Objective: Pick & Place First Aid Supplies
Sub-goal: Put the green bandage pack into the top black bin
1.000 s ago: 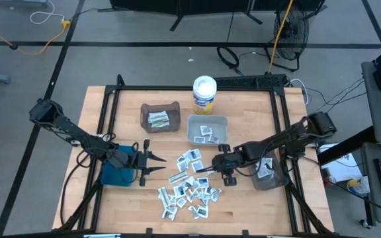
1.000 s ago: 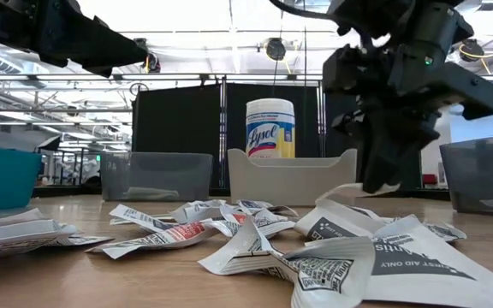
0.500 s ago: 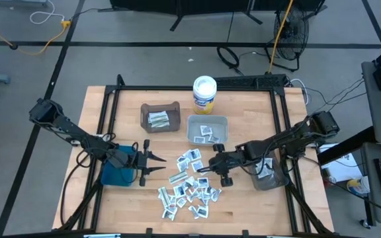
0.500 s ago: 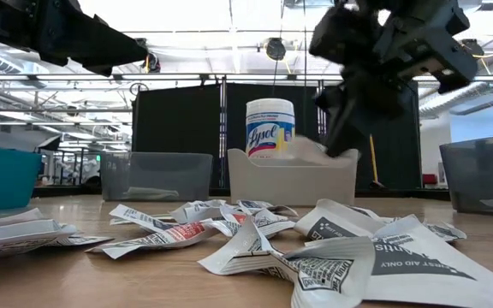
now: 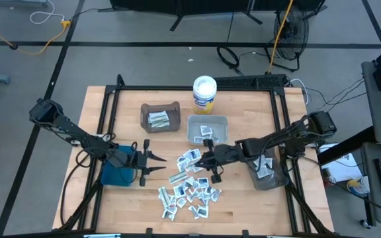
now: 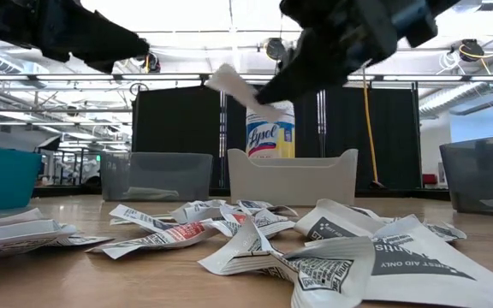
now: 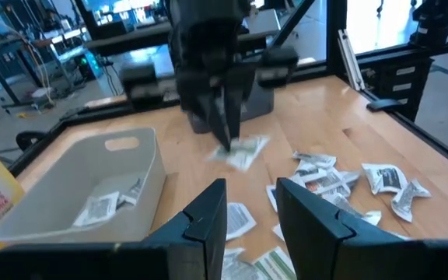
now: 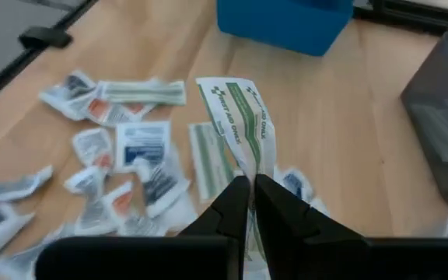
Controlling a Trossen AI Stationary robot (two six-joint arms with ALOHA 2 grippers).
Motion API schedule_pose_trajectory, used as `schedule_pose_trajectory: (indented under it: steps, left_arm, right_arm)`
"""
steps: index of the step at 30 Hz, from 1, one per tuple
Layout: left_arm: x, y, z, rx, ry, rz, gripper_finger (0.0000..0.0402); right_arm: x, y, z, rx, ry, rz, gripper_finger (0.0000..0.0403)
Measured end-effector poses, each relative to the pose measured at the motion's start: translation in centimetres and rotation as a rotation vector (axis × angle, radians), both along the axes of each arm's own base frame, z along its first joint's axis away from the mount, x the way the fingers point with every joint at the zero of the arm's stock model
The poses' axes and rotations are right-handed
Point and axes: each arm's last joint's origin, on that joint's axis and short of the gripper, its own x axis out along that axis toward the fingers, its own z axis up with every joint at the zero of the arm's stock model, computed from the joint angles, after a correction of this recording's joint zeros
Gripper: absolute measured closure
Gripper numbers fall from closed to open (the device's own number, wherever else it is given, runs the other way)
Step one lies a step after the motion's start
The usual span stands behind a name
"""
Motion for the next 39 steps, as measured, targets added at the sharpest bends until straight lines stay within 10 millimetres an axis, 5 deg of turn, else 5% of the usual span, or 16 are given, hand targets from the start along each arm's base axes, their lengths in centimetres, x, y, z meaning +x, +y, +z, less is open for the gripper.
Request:
schedule_pose_trajectory:
  steps: [12,16,29,33,39]
  left_arm:
    - [0.0,-0.1,0.2,0.029,-0.024,-0.019,0.0282]
    - [-0.1,-0.2,0.1,0.034,-0.014,-0.021,0.0282]
    - [-0.2,0.0,-0.8,-0.015,0.081,0.013,0.0282]
    - [-0.1,1.1,-1.6,-0.084,0.158,0.118,0.0282]
    - [1.0,1.9,-3.3,-0.159,0.259,0.202,0.0275]
  right_arm:
    - [6.8,-0.8,-2.9,-0.004,-0.002,-0.048,0.0383]
    - [7.6,-0.5,-3.6,-0.047,0.048,-0.019,0.0368]
    - [6.5,-0.5,-1.3,-0.077,0.058,0.001,0.0165]
    - [5.2,-0.3,0.0,-0.092,0.112,0.017,0.0137]
    - [0.6,0.0,1.5,-0.097,0.146,0.044,0.0134]
